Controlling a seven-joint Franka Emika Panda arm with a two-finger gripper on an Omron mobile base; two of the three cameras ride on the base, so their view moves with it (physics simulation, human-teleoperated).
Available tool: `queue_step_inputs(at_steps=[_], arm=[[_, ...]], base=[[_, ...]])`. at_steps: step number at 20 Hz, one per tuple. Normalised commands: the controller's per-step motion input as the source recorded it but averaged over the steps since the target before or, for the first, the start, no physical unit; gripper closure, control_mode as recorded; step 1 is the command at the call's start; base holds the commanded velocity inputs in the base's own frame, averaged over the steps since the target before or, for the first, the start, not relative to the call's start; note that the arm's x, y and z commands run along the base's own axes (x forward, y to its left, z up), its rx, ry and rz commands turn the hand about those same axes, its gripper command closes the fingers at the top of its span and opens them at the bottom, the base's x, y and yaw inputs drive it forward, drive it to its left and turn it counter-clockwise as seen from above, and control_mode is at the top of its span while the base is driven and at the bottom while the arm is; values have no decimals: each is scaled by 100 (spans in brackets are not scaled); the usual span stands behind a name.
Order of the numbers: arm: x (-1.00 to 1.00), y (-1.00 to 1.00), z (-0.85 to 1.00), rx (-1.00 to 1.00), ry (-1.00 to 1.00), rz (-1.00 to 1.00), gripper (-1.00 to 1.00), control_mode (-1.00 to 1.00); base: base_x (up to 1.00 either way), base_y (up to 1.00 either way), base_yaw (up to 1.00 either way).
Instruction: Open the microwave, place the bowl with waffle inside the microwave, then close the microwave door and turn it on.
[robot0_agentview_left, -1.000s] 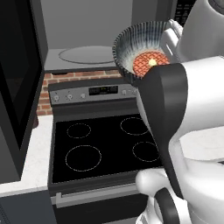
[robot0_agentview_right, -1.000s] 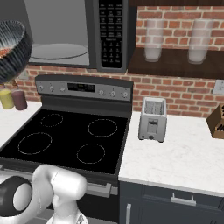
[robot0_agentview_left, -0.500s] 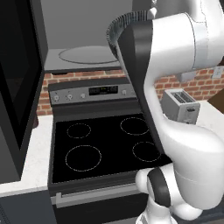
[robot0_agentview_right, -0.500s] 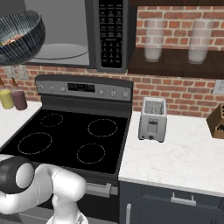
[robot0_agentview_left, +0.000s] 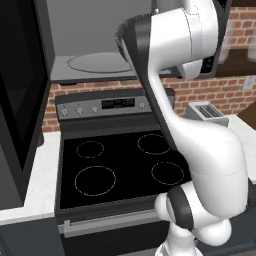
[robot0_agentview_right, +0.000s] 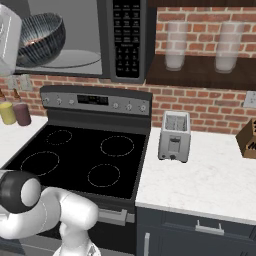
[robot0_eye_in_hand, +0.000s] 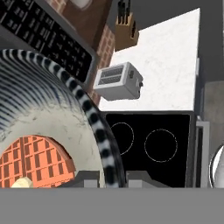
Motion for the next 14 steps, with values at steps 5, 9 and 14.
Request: queue_step_inputs(at_steps=[5,9,14], arm=[[66,0,-10,0,-12,3,100,-100],[86,0,-16,3,-2,9,100,-100],[99,0,-16,9,11,13,100,-100]], base=[[0,0,0],[0,0,0],[0,0,0]])
